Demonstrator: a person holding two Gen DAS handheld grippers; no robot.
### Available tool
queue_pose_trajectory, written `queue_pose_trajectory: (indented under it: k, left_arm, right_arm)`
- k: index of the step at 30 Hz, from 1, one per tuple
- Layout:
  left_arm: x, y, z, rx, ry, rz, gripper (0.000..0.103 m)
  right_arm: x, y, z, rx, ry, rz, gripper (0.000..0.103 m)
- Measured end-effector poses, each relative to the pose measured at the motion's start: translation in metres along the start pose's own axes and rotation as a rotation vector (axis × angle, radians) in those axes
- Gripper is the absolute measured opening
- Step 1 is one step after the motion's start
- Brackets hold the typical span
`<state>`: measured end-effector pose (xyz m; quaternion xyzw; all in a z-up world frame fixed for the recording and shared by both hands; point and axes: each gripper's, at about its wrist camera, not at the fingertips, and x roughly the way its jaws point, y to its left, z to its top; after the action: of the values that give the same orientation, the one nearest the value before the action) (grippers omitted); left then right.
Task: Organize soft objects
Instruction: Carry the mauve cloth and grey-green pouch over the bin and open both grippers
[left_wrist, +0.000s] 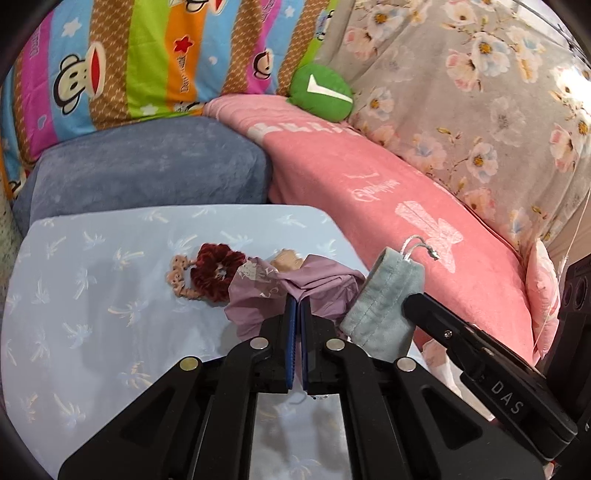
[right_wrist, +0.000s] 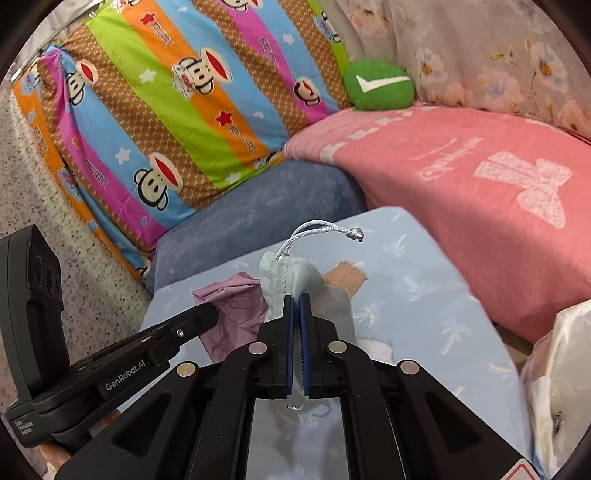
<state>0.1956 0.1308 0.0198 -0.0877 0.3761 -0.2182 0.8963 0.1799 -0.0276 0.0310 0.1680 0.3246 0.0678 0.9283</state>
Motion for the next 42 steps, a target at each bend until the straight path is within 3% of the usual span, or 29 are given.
queue_pose_trajectory:
  k: [8,18,31,42]
  left_arm:
    - [-0.018,-0.030,0.002,0.050,-0.041,-0.027,0.002]
    - [-0.019,-0.098,-0.010,0.156,-0.041,-0.102,0.002]
    - [0.009,-0.200,-0.047,0.313,0.042,-0.202,0.002]
    - [0.037,-0.259,-0.081,0.420,0.137,-0.250,0.003]
  right_arm:
    - [-0.061,-0.036,0.008,0.043,-0.084,-0.059,0.003]
    - [-0.125,-0.085,-0.001,0.100,-0.153,-0.107,0.003]
    - [-0.187,-0.172,-0.031,0.219,-0.195,-0.216,0.003]
    - [-0.207,-0.229,-0.069,0.298,-0.168,-0.291,0.004]
